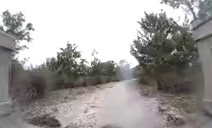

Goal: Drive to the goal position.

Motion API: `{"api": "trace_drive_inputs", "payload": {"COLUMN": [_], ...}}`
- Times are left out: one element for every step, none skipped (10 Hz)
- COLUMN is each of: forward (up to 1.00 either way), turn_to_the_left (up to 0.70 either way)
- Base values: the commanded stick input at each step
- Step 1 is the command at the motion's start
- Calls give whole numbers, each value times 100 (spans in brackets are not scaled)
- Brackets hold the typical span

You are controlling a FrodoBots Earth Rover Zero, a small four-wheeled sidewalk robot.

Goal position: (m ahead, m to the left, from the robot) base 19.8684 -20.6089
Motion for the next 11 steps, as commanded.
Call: {"api": "trace_drive_inputs", "payload": {"forward": [60, 60, 60, 60, 60, 60, 60, 60, 60, 60, 60], "turn_to_the_left": [0, 0, 0, 0, 0, 0, 0, 0, 0, 0, 0]}}
